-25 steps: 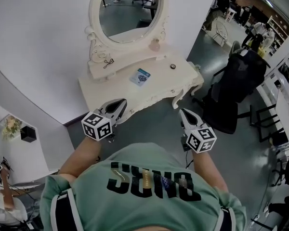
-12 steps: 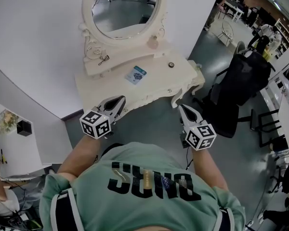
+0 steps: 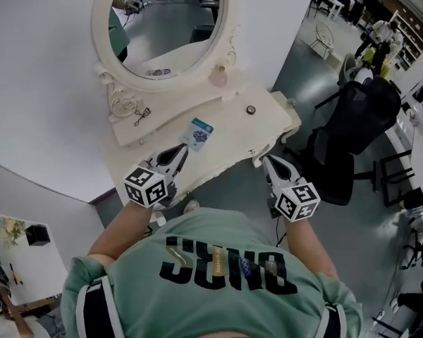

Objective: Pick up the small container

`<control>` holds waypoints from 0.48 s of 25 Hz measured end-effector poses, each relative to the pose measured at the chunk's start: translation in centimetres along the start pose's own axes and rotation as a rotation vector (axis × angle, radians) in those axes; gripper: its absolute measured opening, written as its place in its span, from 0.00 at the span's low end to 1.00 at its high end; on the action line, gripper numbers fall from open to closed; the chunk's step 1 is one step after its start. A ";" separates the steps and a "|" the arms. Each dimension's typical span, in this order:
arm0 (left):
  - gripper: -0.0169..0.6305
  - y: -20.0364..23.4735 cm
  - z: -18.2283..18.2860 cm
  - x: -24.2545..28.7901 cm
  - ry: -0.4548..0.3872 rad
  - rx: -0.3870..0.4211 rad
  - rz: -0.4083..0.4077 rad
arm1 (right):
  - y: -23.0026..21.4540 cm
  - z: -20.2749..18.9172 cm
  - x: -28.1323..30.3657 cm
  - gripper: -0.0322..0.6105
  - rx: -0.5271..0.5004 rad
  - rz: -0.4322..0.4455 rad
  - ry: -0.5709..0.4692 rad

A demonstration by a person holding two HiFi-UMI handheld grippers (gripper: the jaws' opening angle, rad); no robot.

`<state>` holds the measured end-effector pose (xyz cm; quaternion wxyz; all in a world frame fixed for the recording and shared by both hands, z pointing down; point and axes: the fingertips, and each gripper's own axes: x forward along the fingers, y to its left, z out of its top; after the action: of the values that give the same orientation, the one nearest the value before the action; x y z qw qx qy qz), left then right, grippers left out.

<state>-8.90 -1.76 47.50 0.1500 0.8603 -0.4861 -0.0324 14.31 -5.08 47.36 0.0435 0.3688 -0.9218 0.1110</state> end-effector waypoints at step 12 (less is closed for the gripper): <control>0.03 10.1 3.4 10.8 0.096 0.015 -0.168 | -4.7 4.8 13.3 0.06 0.010 -0.079 -0.001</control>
<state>-12.28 -16.57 48.19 0.1633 0.8998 -0.4045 0.0002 7.97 -18.46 45.67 0.0453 0.4054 -0.9059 0.1137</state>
